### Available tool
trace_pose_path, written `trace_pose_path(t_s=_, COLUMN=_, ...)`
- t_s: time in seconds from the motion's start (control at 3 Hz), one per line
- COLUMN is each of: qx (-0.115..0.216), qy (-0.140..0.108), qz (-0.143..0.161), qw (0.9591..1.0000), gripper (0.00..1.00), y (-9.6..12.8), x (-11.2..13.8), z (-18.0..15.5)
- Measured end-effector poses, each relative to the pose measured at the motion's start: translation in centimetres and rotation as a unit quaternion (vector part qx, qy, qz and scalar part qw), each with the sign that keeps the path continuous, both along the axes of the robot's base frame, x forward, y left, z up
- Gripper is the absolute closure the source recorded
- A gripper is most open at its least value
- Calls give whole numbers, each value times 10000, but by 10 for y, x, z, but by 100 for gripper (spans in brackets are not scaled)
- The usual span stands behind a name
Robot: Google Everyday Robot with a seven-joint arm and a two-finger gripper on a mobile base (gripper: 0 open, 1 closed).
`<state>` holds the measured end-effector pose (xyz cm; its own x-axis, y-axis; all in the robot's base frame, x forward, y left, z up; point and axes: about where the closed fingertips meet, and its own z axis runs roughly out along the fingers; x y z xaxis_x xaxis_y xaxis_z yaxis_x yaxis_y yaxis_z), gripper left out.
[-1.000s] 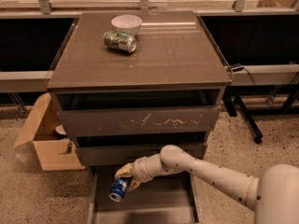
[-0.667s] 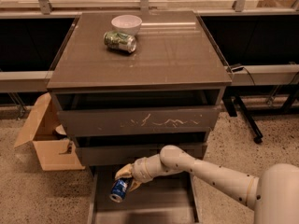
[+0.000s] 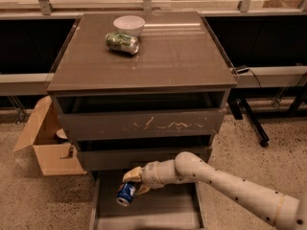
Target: Pick pepsi can from bottom drawer and place on counter
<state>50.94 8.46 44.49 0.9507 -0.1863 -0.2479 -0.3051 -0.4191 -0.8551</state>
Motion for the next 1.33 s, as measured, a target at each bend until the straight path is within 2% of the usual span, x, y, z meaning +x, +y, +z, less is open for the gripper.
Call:
trace_pose_path(t_s=0.67, qx=80, qy=-749, qz=-294, qw=9967, gripper=100, y=-73, x=-16, z=69)
trace_pose_path(t_s=1.0, qx=55, qy=-779, qz=-301, qw=9965, gripper=100, y=-74, x=-15, z=72)
trace_pose_path(t_s=1.33, qx=-280, qy=-1180, qz=-388, qw=9919, gripper=100, y=-93, x=-12, z=108)
